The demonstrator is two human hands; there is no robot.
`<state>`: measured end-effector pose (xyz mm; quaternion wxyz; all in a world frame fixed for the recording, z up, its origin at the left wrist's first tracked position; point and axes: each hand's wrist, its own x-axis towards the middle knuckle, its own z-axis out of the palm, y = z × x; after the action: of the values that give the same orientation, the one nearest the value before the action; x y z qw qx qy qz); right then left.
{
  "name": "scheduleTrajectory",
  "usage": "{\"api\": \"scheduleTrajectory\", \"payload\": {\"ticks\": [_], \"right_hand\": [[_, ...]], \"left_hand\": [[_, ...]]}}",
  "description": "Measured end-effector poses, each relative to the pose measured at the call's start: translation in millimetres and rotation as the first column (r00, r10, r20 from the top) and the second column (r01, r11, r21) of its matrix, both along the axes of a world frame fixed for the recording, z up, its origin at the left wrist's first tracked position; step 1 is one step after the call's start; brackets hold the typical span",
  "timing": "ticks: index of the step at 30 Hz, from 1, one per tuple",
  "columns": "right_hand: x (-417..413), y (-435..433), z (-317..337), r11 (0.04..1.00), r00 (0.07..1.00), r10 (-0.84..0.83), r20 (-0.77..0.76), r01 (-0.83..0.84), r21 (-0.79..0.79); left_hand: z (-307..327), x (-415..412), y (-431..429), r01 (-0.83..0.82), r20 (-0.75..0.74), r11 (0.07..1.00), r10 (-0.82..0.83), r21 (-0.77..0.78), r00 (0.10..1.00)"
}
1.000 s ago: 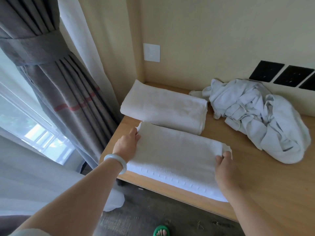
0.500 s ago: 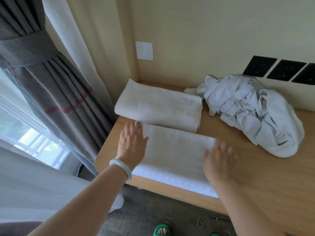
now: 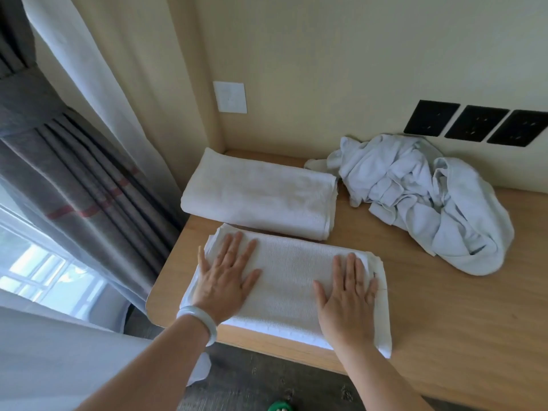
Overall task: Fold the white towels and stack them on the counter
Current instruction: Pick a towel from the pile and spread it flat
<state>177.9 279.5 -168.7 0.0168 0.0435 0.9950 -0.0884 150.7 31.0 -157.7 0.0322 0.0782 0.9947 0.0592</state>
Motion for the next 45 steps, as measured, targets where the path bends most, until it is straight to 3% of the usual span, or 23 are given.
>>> {"api": "scheduleTrajectory", "payload": {"ticks": [12, 17, 20, 22, 26, 28, 30, 34, 37, 41, 45], "right_hand": [[-14.7, 19.7, 28.1, 0.989, 0.971, 0.085, 0.222, -0.054, -0.139], [-26.4, 30.7, 61.3, 0.942, 0.983, 0.028, 0.183, 0.035, -0.335], [-43.4, 70.1, 82.6, 0.896, 0.993, -0.035, 0.116, 0.083, -0.436], [-57.9, 105.5, 93.4, 0.866, 0.991, -0.082, 0.105, 0.123, -0.484], [-95.6, 182.2, 102.2, 0.883, 0.992, -0.124, 0.009, 0.114, -0.456], [-116.1, 223.3, 100.4, 0.89, 0.988, -0.152, -0.006, 0.134, -0.436], [-136.4, 265.9, 93.1, 0.903, 0.983, -0.181, 0.031, 0.179, -0.39], [-168.3, 342.8, 68.0, 0.909, 0.964, -0.216, 0.158, 0.257, -0.327], [-181.3, 376.8, 52.0, 0.861, 0.937, -0.186, 0.296, 0.3, -0.411], [-187.5, 398.5, 45.7, 0.773, 0.942, -0.084, 0.324, 0.267, -0.576], [-181.5, 402.1, 67.7, 0.708, 0.986, -0.086, 0.145, 0.163, -0.687]], "left_hand": [[18.9, -11.8, 22.6, -0.022, 0.073, 0.995, 0.029, -0.1, 0.997], [33.9, -24.8, 66.3, 0.071, 0.067, 0.988, -0.062, -0.141, 0.996], [49.9, -39.0, 110.7, 0.146, 0.074, 0.985, -0.14, -0.097, 0.987], [59.3, -50.2, 141.3, 0.161, -0.002, 0.986, -0.161, -0.046, 0.987], [71.4, -83.5, 209.6, 0.209, 0.058, 0.978, -0.209, 0.01, 0.976], [75.2, -104.8, 255.2, 0.218, 0.058, 0.965, -0.228, 0.148, 0.972], [73.0, -125.5, 306.2, 0.15, 0.149, 0.943, -0.201, 0.298, 0.968], [65.7, -149.5, 407.1, -0.144, 0.381, 0.821, -0.095, 0.553, 0.92], [54.3, -160.6, 461.5, -0.431, 0.547, 0.576, -0.034, 0.695, 0.837], [47.8, -164.4, 497.5, -0.662, 0.679, 0.251, 0.022, 0.707, 0.734], [63.5, -161.2, 509.7, -0.657, 0.651, 0.216, 0.11, 0.722, 0.751]]}}
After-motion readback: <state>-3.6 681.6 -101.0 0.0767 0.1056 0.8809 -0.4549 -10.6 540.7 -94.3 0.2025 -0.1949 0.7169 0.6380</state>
